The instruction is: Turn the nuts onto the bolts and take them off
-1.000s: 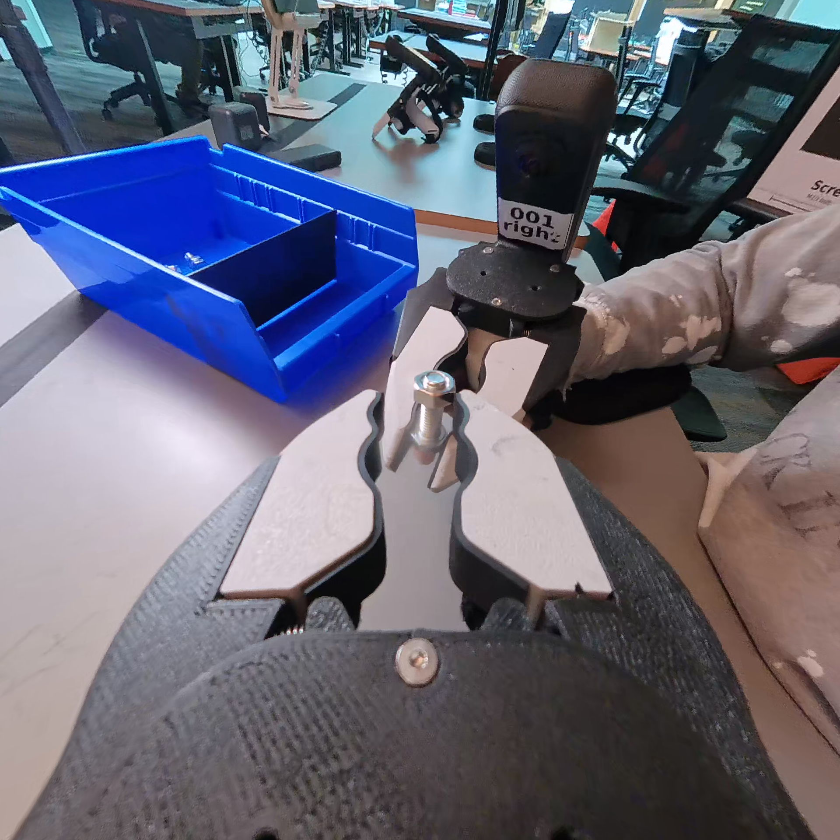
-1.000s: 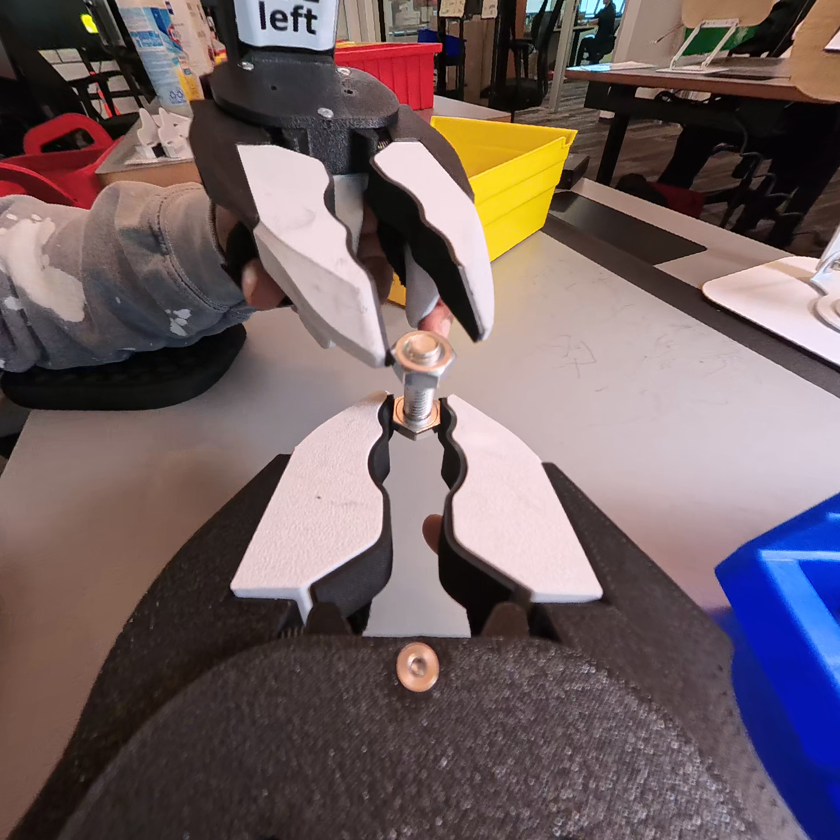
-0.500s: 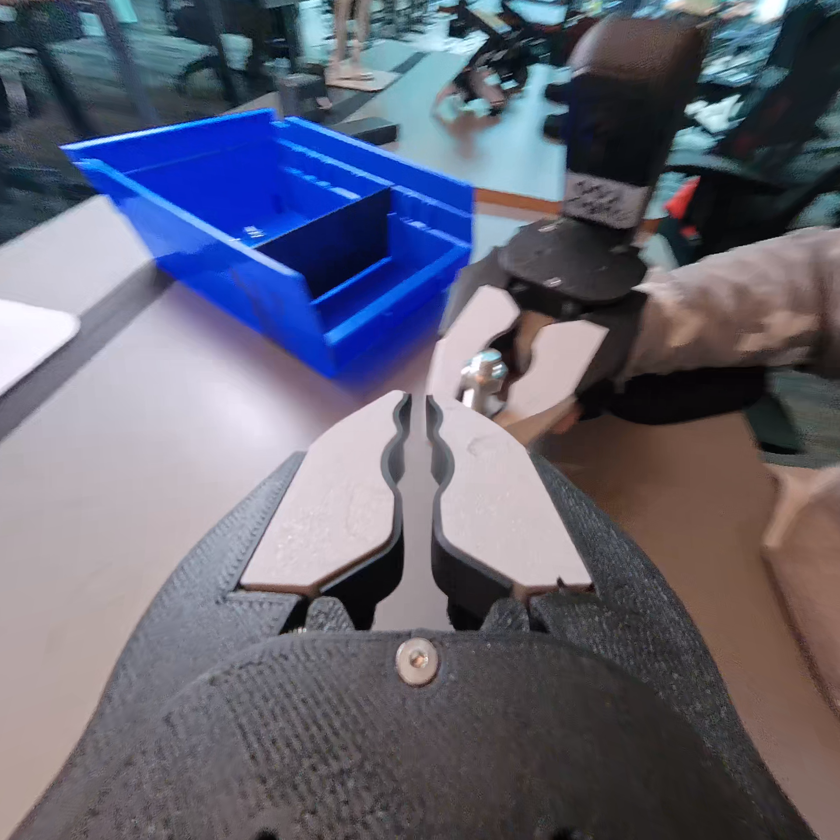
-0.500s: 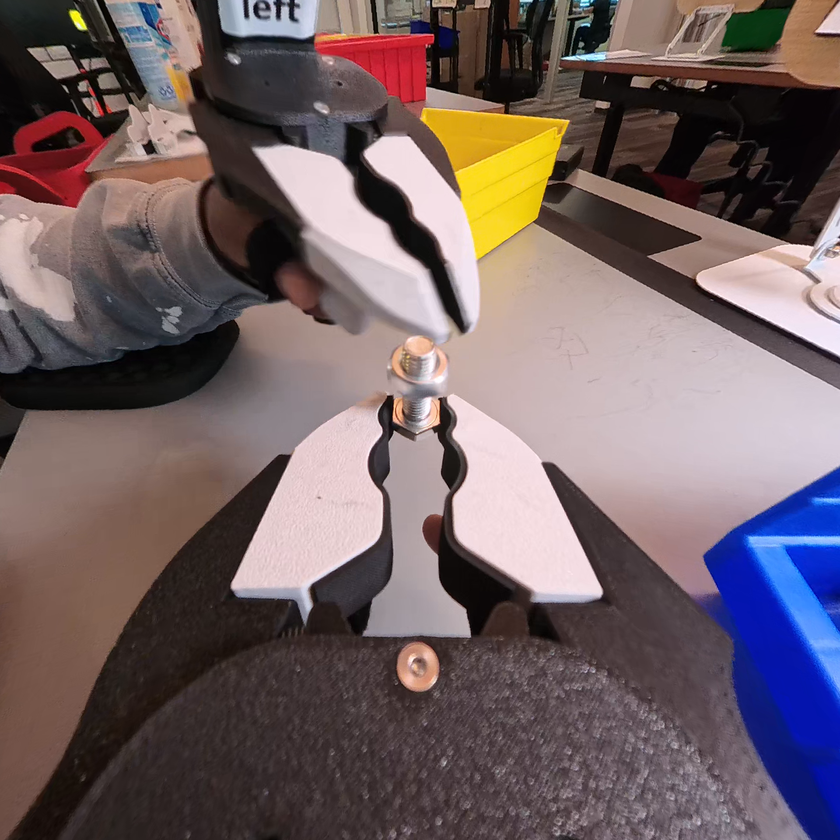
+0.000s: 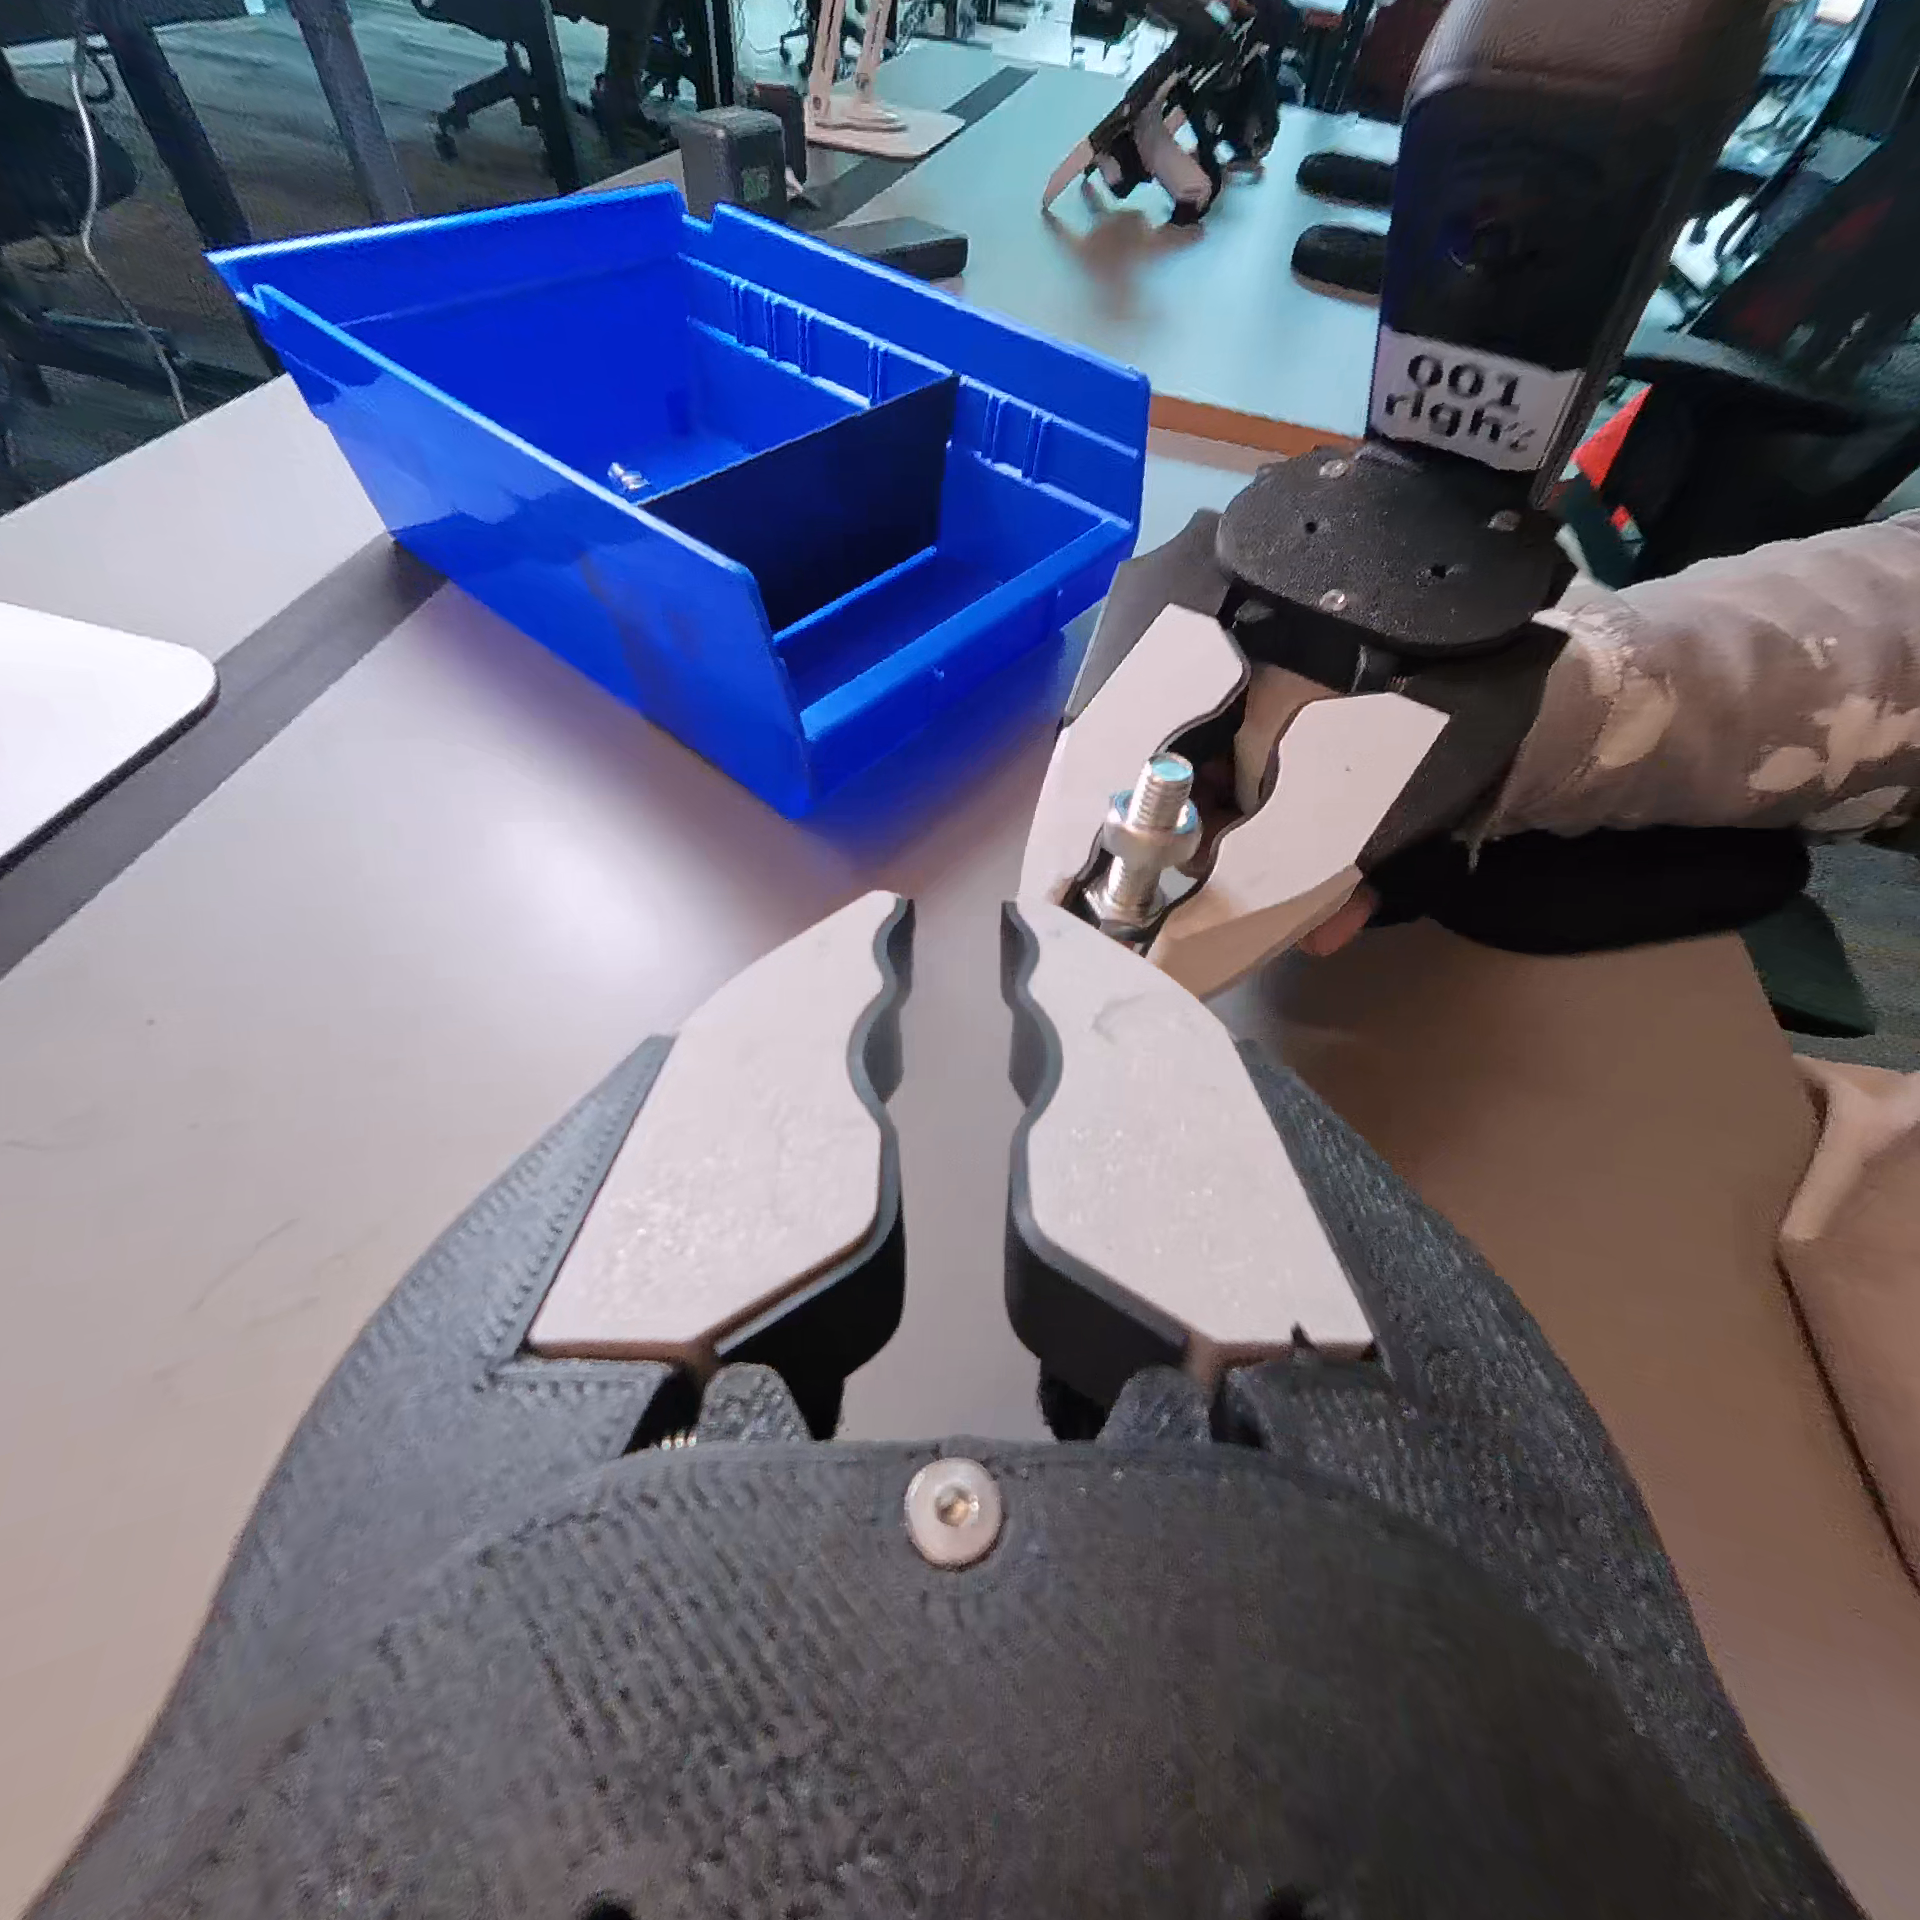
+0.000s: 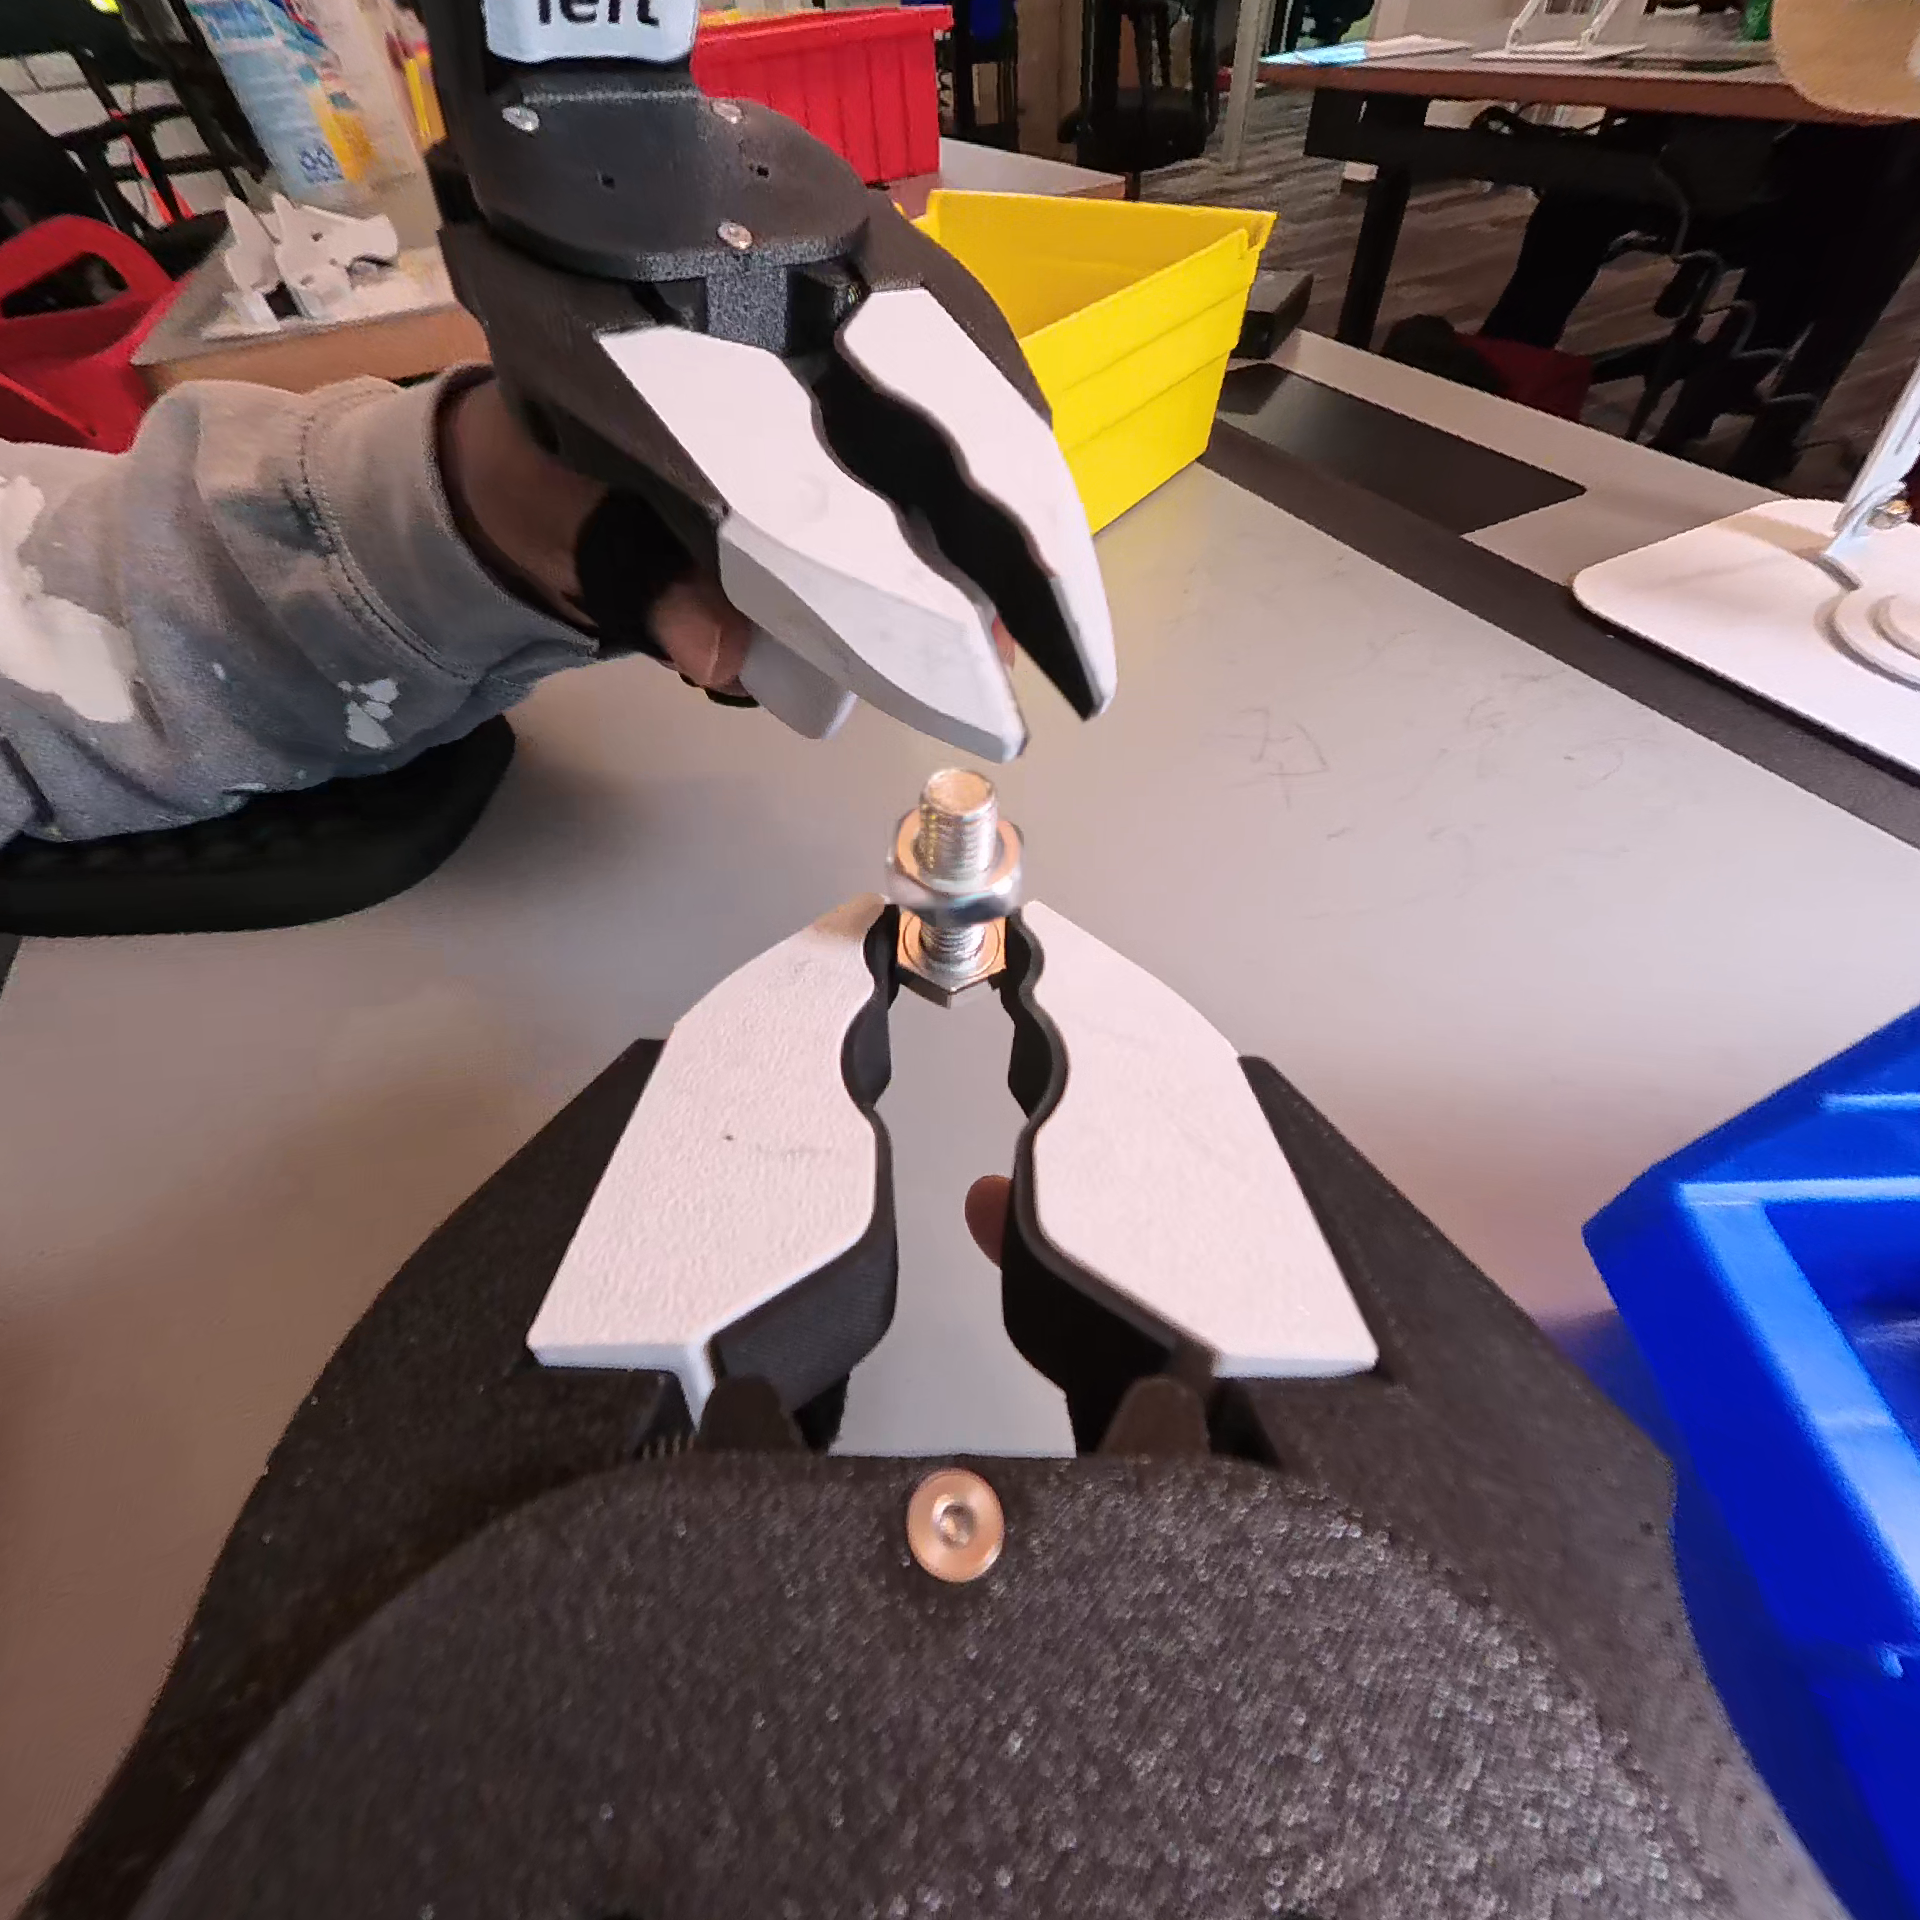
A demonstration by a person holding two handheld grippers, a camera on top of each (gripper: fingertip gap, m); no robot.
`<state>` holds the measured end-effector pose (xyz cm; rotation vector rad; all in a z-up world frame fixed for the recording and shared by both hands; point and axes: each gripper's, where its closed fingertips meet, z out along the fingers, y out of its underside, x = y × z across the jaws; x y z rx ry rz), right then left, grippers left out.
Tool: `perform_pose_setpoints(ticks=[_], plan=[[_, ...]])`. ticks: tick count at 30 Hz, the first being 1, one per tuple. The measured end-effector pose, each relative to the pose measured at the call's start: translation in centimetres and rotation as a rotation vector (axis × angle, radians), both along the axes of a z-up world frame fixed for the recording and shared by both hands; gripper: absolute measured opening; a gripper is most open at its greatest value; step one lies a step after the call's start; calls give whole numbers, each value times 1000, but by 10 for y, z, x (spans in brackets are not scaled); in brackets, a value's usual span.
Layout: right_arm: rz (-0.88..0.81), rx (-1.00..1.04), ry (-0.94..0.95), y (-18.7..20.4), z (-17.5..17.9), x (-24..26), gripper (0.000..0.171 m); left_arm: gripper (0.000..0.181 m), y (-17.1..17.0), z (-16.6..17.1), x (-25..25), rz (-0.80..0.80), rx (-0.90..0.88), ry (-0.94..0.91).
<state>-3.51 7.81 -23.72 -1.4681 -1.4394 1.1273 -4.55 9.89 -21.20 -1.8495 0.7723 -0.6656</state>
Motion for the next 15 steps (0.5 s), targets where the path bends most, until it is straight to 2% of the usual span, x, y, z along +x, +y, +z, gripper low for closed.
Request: perform_pose_setpoints(ticks=[5, 15], plan=[[-2, 3, -41, -1, -9, -2, 19, 27, -16, 9, 26, -124, 35, -54], [11, 27, -55, -6, -11, -3, 19, 10, -19, 1, 38, -146, 71, 23]])
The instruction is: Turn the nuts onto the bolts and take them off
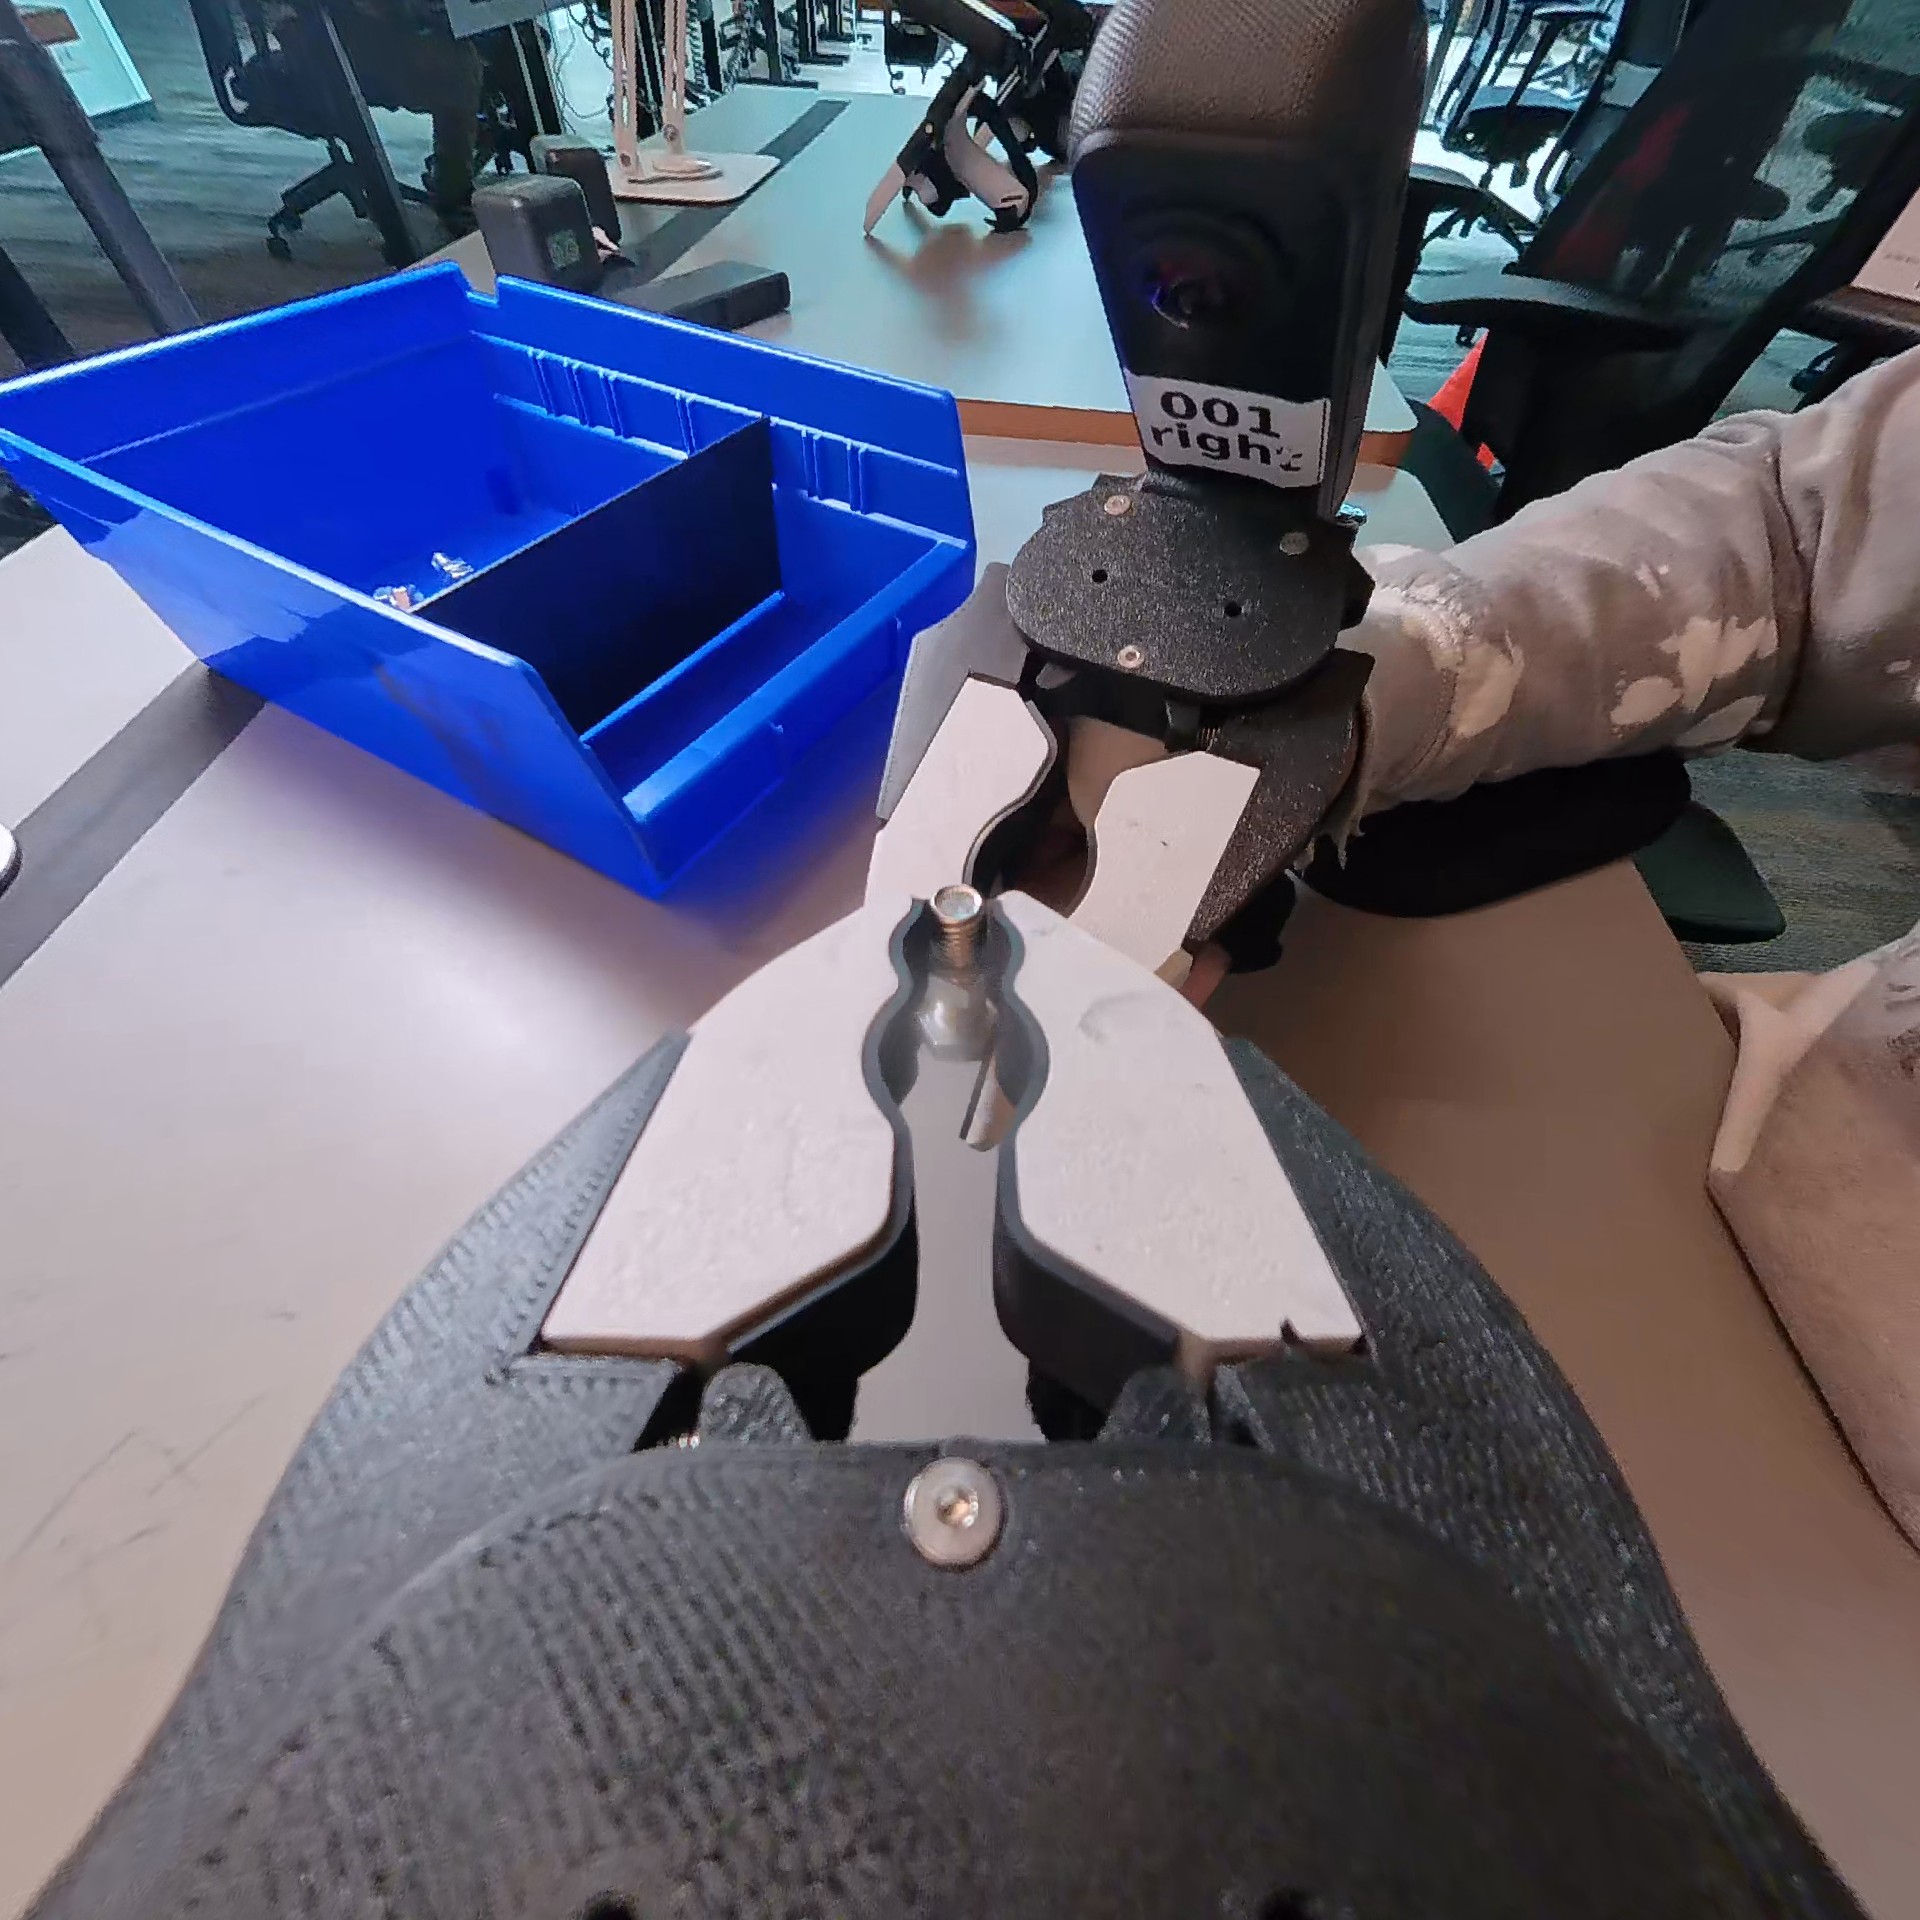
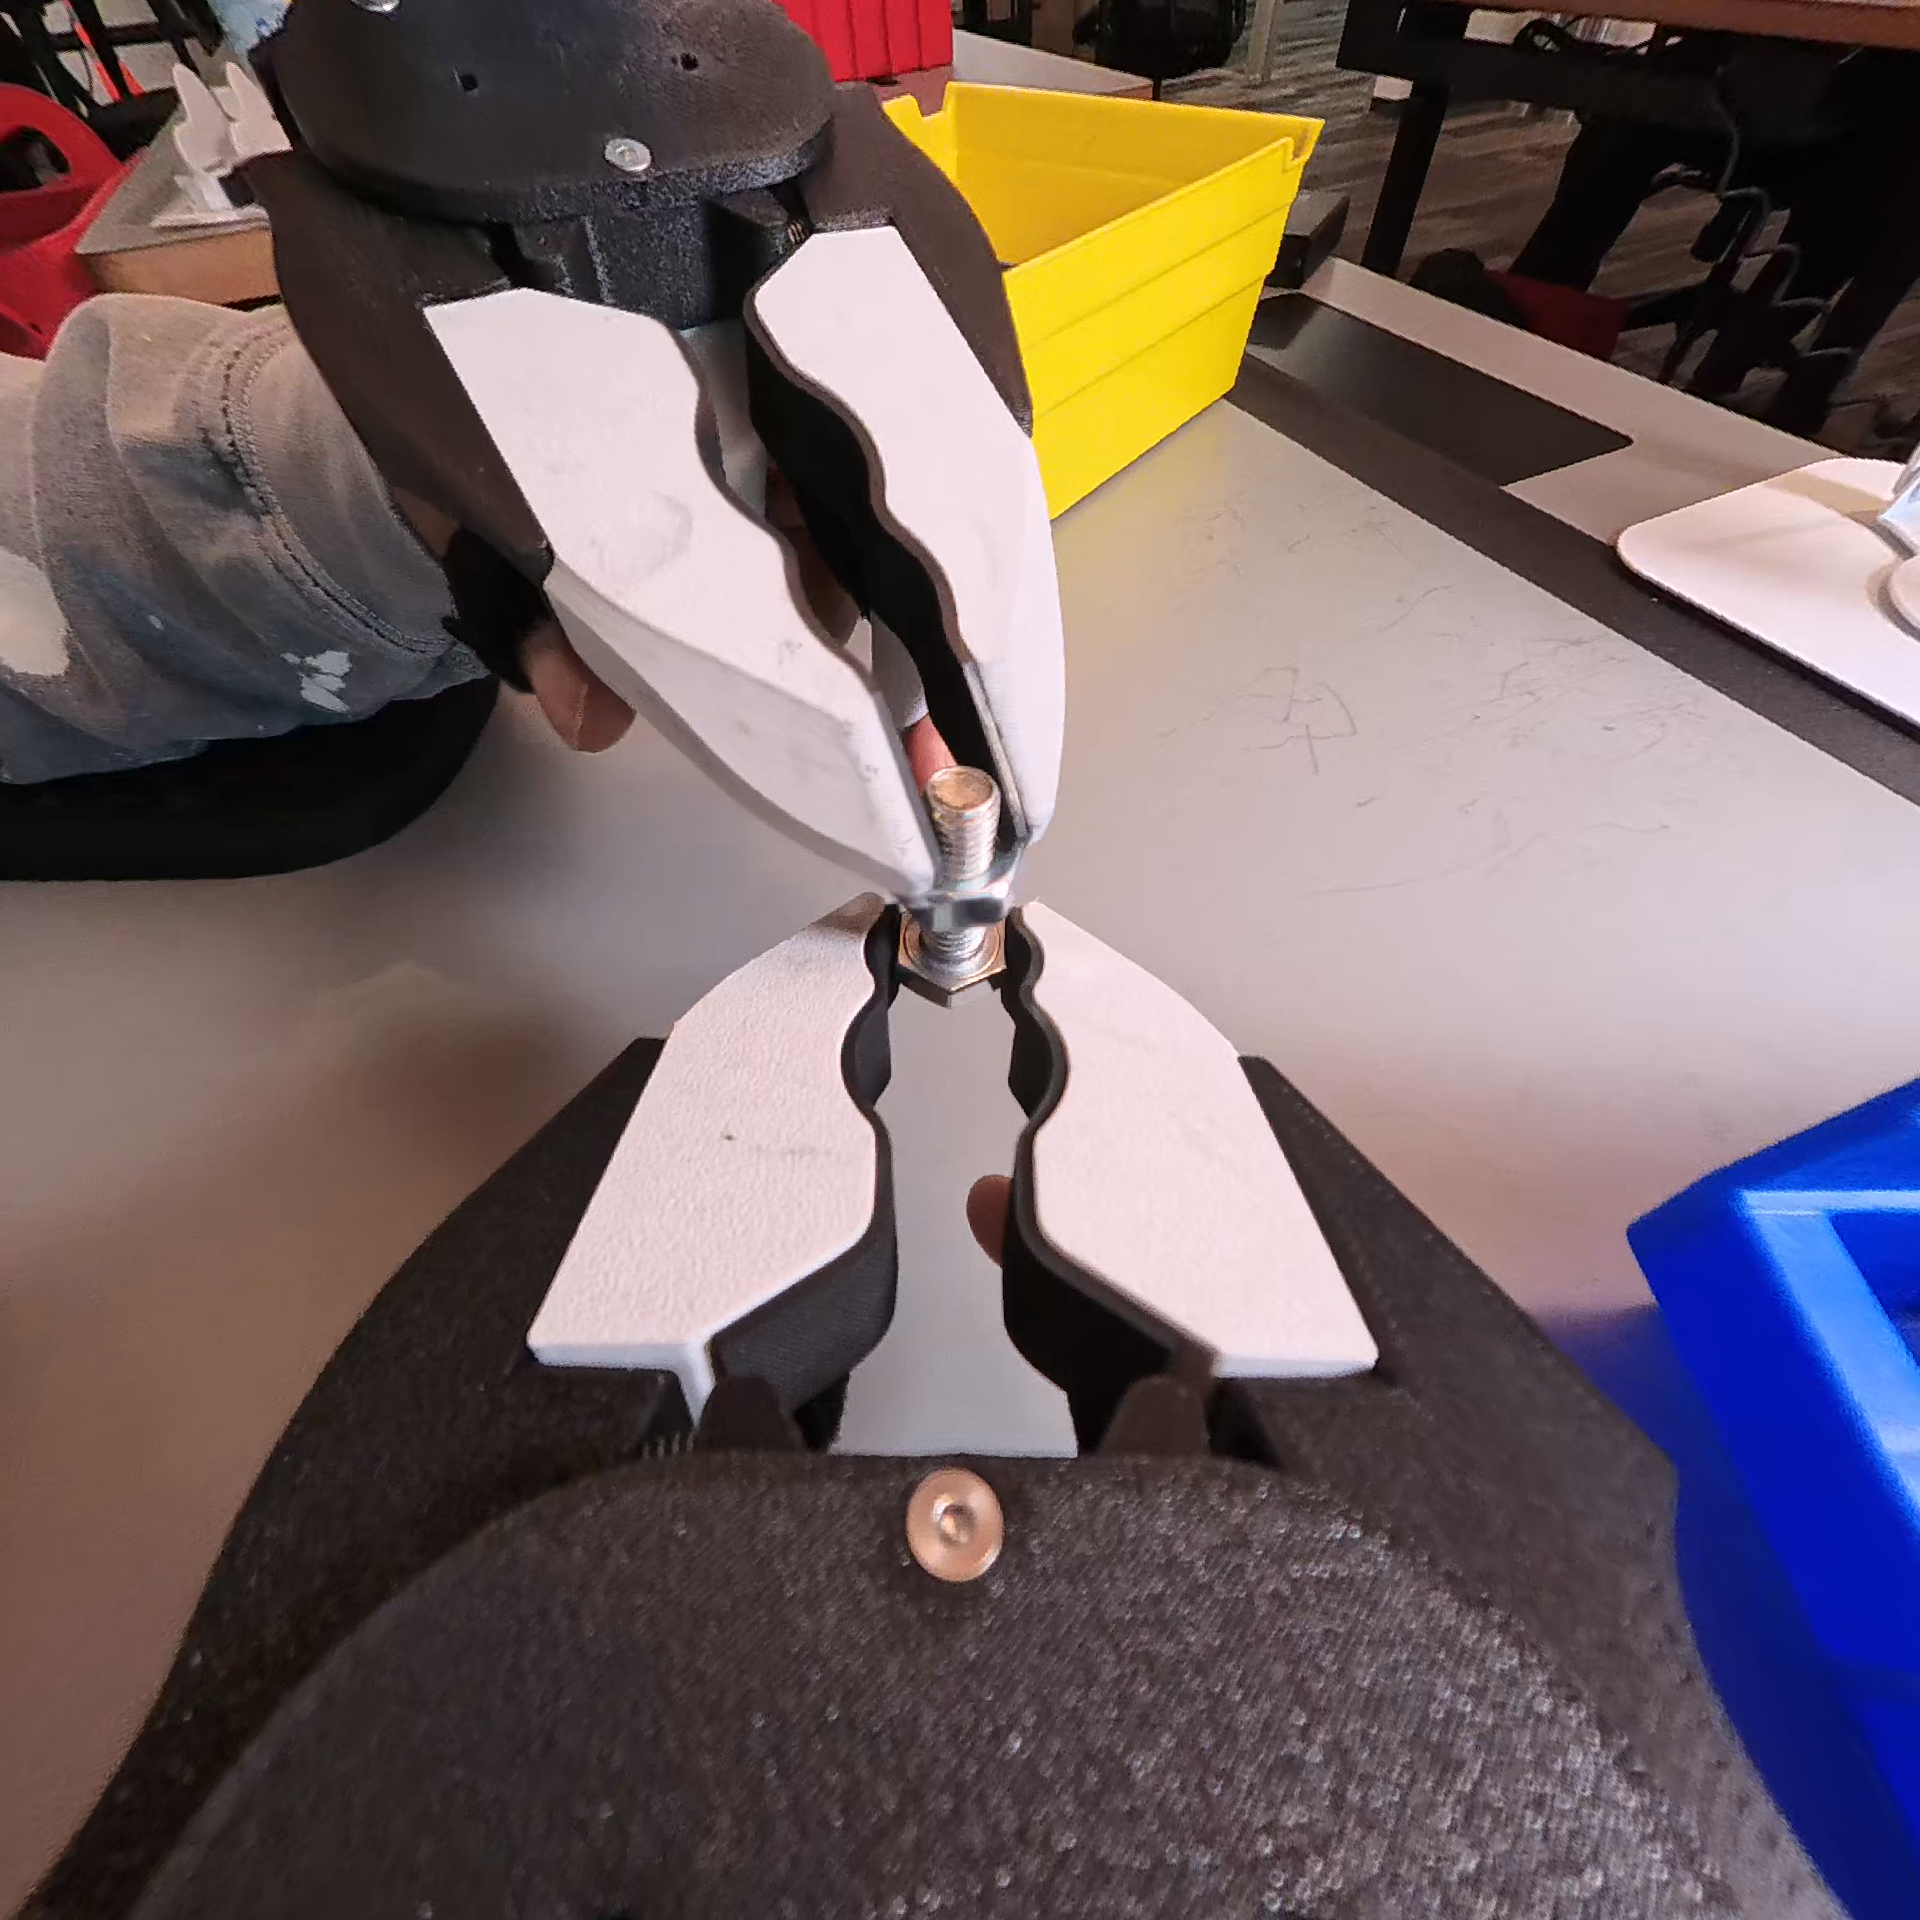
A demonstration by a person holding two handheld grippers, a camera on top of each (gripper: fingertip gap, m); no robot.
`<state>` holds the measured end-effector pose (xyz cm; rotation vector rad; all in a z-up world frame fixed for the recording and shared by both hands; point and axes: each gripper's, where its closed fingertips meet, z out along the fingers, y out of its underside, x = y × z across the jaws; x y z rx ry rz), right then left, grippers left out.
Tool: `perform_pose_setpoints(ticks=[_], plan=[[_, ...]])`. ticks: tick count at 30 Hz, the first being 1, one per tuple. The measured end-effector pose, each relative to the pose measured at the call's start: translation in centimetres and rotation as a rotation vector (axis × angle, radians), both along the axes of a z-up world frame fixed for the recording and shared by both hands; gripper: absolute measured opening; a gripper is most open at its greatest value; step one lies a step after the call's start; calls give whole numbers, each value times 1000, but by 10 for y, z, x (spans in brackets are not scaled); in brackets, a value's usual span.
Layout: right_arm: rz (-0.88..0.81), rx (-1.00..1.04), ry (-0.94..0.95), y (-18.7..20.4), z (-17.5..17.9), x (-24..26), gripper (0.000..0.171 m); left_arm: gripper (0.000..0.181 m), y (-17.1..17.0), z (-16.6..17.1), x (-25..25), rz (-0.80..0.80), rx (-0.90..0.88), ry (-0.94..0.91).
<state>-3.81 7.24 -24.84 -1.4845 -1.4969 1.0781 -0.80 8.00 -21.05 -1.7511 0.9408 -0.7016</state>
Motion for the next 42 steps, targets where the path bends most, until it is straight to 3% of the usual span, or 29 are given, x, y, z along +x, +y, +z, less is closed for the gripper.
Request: perform_pose_setpoints(ticks=[13, 26, 30, 36, 38, 42], plan=[[28, -21, 214, -2, 26, 0, 19, 10, -3, 22, -5, -8, -22, -111], [15, 8, 246, 1, 33, 2, 18, 10, -2, 29, -8, 3, -14, -131], [11, -7, 265, 1, 37, 4, 18, 29, -5, 36, -9, -10, -8, -179], [30, -42, 318, -2, 45, 6, 18, 26, -2, 30, -11, -8, -16, -155], [48, -83, 375, -1, 52, 9, 18, 12, 5, 28, -21, 47, -10, -141], [68, -104, 441, -3, 66, 14, 18, 17, 5, 30, -25, 46, -14, -170]])
